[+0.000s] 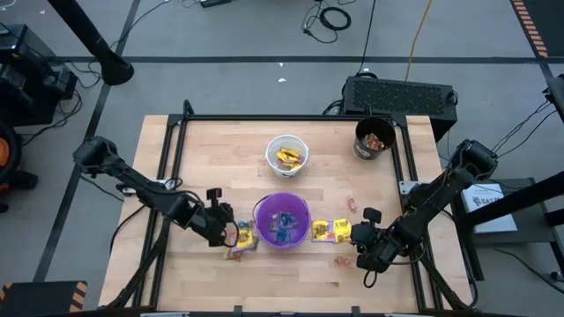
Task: Sort candy by brand, put in halloween buckets
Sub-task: Put the blue gummy into the black bucket
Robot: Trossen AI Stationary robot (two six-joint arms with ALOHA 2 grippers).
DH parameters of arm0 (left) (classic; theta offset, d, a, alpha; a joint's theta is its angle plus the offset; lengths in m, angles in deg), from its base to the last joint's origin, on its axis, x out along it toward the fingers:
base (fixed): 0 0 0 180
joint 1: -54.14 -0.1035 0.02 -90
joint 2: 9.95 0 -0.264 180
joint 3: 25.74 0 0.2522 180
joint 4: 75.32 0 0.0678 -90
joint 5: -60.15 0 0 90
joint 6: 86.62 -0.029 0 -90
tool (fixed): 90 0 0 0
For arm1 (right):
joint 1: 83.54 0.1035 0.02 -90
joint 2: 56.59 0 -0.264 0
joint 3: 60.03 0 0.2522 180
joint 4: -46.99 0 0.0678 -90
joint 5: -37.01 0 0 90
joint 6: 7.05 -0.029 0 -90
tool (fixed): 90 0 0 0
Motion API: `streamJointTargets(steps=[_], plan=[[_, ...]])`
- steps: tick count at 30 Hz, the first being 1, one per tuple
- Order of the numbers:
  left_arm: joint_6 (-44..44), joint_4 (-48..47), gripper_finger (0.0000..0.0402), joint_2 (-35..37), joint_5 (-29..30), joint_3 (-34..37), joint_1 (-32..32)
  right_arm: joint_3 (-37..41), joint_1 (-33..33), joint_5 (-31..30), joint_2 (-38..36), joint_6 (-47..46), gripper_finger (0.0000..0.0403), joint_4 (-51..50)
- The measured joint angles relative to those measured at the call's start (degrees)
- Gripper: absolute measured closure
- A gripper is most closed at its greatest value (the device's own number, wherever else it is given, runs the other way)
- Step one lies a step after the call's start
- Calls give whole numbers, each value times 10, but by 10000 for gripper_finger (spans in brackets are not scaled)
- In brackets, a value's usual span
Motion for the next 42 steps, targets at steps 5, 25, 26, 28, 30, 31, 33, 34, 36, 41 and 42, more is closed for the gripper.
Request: streamJointTargets(steps=[5, 25, 26, 28, 30, 31, 33, 34, 36, 41, 42], plan=[[1, 52, 322, -24, -21, 25, -10, 0, 0, 0, 0, 0, 266, 8], [-98, 137, 265, -151, -80, 22, -41, 0, 0, 3, 0, 1, 266, 16], [-103, 138, 277, -152, -80, 22, -41, 0, 0, 3, 0, 1, 266, 16], [-105, 138, 306, -153, -80, 22, -41, 0, 0, 3, 0, 1, 266, 16], [-106, 136, 337, -151, -80, 22, -41, 0, 0, 5, 0, 1, 266, 16], [-104, 132, 352, -148, -80, 22, -41, 0, 0, 6, 0, 1, 266, 16], [-87, 125, 378, -138, -85, 23, -41, 0, 0, 6, 0, 0, 266, 17], [-77, 118, 387, -128, -95, 24, -42, 0, 0, 6, 0, 0, 266, 19], [-58, 107, 393, -106, -126, 25, -42, 0, 0, 6, 0, 1, 266, 24], [2, 90, 390, -24, -214, -2, -36, 0, 0, 1, 0, 44, 266, 93], [6, 95, 389, -8, -229, -4, -30, 0, 0, -3, 0, 64, 266, 119]])
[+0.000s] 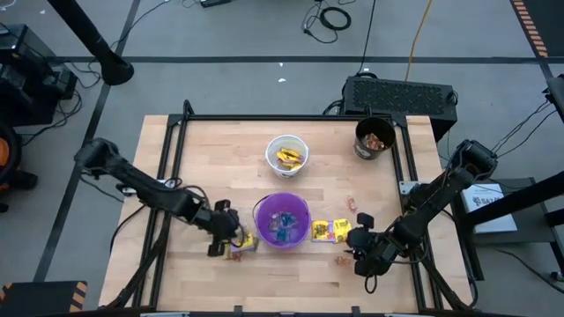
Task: Sort candy by brand, put in halloween buckets
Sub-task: Put the blue gummy into the black bucket
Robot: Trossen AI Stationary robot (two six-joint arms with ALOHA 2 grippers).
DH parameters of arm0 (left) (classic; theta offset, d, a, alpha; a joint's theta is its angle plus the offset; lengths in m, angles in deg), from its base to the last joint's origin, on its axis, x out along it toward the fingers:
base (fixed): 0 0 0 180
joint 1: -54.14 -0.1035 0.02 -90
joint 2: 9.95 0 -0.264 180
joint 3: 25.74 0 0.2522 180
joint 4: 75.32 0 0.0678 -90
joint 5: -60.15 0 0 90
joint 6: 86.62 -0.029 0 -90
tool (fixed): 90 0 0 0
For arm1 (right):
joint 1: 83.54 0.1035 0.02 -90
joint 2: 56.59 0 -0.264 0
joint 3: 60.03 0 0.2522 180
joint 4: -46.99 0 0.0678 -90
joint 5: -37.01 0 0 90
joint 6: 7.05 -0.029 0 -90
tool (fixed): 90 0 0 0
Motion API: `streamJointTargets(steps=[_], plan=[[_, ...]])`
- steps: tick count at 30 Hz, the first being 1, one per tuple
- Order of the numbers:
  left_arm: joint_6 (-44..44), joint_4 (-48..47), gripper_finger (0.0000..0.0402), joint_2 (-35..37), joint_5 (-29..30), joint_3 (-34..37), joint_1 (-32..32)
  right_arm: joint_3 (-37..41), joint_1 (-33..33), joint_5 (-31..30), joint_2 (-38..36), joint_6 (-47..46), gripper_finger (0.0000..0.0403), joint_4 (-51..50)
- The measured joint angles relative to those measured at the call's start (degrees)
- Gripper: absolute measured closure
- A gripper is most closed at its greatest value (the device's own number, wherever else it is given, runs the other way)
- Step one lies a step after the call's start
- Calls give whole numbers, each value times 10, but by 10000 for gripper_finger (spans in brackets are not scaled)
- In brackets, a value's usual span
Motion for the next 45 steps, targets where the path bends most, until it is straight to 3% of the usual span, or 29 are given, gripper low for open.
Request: streamJointTargets(steps=[2, 5, 8, 11, 13, 17, 21, 25, 28, 36, 45], plan=[[-15, 46, 389, 31, -22, -4, 16, 0, 0, -22, 0, 57, 266, 68], [-85, 157, 389, 66, -9, -7, 31, 0, -5, -85, 0, 200, 266, 207], [-193, 249, 388, 71, 47, -7, 38, 0, -19, -145, 4, 382, 266, 358], [-292, 321, 388, 66, 127, -7, 30, -1, -56, -140, 15, 558, 262, 474], [-341, 351, 388, 54, 176, -7, 16, -4, -95, -127, 21, 608, 252, 519], [-438, 414, 388, 21, 218, -7, -6, -25, -182, -110, 30, 550, 216, 555], [-532, 473, 388, -25, 250, -7, -16, -35, -247, -10, 44, 499, 181, 617], [-566, 531, 388, -55, 282, -7, -28, -39, -271, 77, 72, 490, 160, 671], [-566, 540, 388, -59, 285, -7, -35, -39, -275, 87, 91, 489, 159, 696], [-565, 544, 388, -61, 264, -7, -39, -44, -286, 89, 149, 505, 188, 792], [-566, 543, 388, -61, 260, -7, -39, -64, -293, 87, 172, 507, 264, 795]])
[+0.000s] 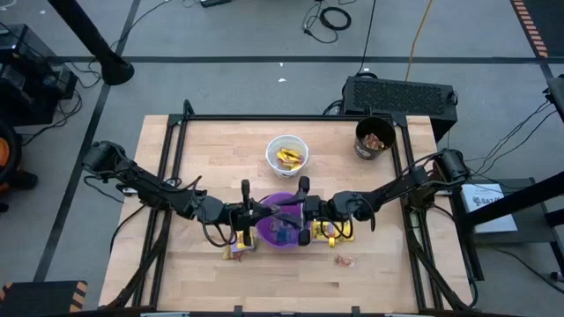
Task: Sort candy by brand, put in halloween buckets
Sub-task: Put the blue gummy into the black bucket
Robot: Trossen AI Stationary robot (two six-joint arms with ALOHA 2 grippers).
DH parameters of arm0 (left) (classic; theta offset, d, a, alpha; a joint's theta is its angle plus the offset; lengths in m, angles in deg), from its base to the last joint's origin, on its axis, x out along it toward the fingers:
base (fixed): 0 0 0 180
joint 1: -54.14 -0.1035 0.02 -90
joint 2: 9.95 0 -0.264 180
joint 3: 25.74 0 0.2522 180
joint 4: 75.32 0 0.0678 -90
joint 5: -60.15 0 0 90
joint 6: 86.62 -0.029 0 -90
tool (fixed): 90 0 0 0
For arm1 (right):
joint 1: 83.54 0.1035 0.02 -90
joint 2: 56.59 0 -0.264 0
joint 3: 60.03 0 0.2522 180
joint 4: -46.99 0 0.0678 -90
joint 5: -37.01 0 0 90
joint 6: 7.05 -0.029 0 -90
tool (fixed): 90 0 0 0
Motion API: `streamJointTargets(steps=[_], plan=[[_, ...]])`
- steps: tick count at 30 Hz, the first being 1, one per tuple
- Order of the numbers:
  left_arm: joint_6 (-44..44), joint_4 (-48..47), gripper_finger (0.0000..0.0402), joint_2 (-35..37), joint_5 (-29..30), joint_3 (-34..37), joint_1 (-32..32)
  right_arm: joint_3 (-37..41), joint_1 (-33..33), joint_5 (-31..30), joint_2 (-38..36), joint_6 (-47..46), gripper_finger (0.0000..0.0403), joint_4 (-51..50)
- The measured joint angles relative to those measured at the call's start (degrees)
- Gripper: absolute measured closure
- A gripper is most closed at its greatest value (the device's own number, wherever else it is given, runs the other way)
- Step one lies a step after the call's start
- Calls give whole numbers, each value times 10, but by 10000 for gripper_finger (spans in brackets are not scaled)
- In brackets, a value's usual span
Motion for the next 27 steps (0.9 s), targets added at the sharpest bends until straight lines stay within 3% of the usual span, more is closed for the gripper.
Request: streamJointTargets(steps=[6, 12, 17, 20, 25, 27], plan=[[4, 0, 375, 0, 29, 0, 10, 0, 0, -5, 0, 9, 320, 0], [16, 8, 300, 9, 74, 0, 31, -1, 0, -5, 0, 18, 356, 0], [20, -8, 239, 43, 151, 0, 62, -1, 1, -5, -18, 31, 363, -5], [33, -36, 218, 72, 185, 0, 87, -1, 3, -5, -52, 41, 363, -35], [79, -81, 213, 117, 188, 0, 112, -1, 5, -15, -138, 66, 363, -102], [109, -95, 213, 127, 189, 0, 114, -1, 7, 11, -180, 116, 363, -146]])
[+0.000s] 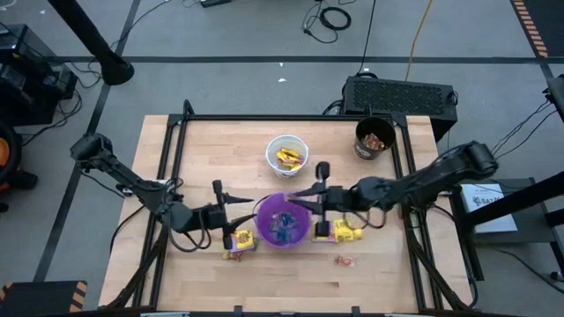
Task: Sort candy by brand, put in halloween buckets
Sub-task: Put the blue gummy into the black bucket
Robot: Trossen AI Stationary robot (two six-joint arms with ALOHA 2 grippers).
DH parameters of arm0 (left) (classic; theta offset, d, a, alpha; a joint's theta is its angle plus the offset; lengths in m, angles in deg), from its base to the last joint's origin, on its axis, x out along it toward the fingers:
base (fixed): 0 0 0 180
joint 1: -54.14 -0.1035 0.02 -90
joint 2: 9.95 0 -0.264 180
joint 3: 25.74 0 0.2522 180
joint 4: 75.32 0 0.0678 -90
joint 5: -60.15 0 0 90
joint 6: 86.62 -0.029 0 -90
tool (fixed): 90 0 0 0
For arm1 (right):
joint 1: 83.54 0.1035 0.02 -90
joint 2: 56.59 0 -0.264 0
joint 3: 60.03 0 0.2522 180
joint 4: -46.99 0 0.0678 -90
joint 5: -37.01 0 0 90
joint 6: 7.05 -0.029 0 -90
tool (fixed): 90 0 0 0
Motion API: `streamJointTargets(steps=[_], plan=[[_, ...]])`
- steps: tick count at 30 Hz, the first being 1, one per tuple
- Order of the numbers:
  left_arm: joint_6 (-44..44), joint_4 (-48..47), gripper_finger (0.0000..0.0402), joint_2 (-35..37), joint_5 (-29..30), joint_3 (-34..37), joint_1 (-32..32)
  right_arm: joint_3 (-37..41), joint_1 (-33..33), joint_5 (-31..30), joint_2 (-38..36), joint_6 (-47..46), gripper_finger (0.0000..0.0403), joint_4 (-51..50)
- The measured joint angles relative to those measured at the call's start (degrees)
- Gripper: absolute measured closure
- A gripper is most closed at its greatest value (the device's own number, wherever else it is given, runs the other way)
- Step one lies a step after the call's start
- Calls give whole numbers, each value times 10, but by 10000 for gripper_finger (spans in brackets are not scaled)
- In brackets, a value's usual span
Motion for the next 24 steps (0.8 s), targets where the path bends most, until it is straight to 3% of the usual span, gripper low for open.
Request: streamJointTargets(steps=[6, 9, 15, 18, 21, 24], plan=[[68, -69, 213, 11, 0, 0, 0, 0, 32, 32, -78, 130, 364, -159], [80, -89, 213, 11, 0, 0, -2, 0, 44, 30, -97, 83, 364, -168], [88, -93, 213, 11, 0, 0, -6, 0, 33, -9, -105, -119, 363, -119], [88, -93, 213, 11, 0, 0, -6, 0, 29, -22, -105, -106, 363, -138], [88, -92, 213, 10, 0, 0, -6, 0, 26, -103, -110, -54, 363, -209], [88, -89, 213, 11, 0, 0, -6, 0, 13, -260, -128, -18, 363, -288]])
